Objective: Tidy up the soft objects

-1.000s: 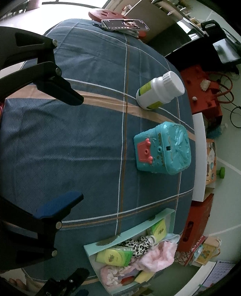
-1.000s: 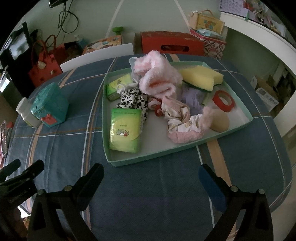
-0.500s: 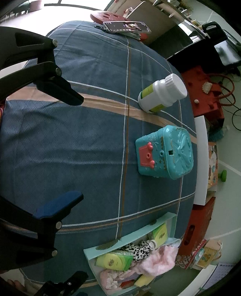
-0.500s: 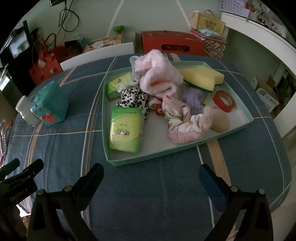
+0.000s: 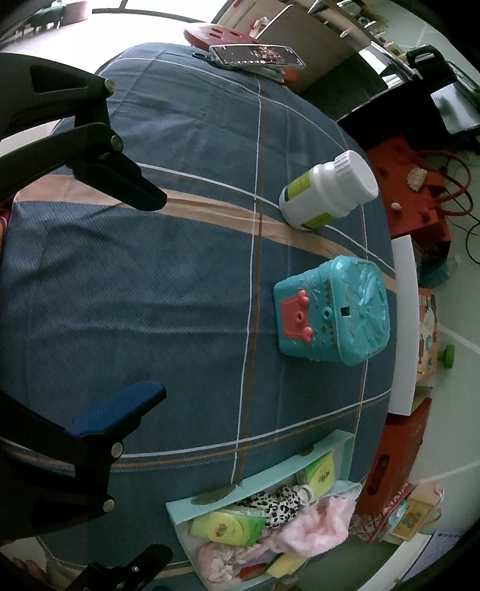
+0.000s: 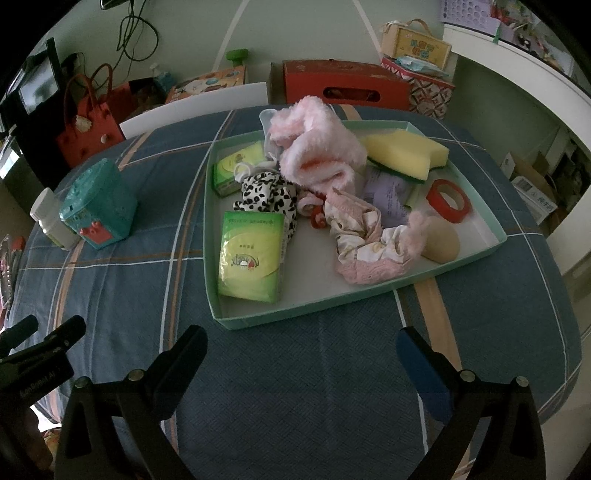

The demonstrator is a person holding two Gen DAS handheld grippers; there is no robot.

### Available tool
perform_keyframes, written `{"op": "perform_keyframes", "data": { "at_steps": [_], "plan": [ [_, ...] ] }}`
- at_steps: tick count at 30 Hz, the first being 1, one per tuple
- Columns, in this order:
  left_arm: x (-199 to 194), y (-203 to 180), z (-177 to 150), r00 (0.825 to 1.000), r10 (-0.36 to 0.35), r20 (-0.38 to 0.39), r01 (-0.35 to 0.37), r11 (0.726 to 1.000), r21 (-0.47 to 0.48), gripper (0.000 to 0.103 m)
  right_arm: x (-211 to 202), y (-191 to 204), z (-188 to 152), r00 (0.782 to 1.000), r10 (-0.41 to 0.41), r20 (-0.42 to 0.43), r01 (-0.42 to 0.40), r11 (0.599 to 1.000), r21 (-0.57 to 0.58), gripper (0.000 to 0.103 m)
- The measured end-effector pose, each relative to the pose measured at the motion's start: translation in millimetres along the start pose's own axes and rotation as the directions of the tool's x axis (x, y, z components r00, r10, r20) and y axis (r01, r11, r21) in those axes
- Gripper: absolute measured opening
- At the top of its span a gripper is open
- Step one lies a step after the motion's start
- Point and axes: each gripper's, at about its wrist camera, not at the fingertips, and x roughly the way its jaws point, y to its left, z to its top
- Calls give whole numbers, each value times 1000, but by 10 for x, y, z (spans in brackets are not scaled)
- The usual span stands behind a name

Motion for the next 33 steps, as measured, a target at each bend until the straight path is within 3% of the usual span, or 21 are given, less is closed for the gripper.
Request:
{"op": "perform_keyframes", "data": {
  "at_steps": [33],
  "plan": [
    [27,32,1,1000,9,-6,-9,1000,-14,94,12,-6,-3,1000,1,-5,-1,1000,-4,103]
  ]
}}
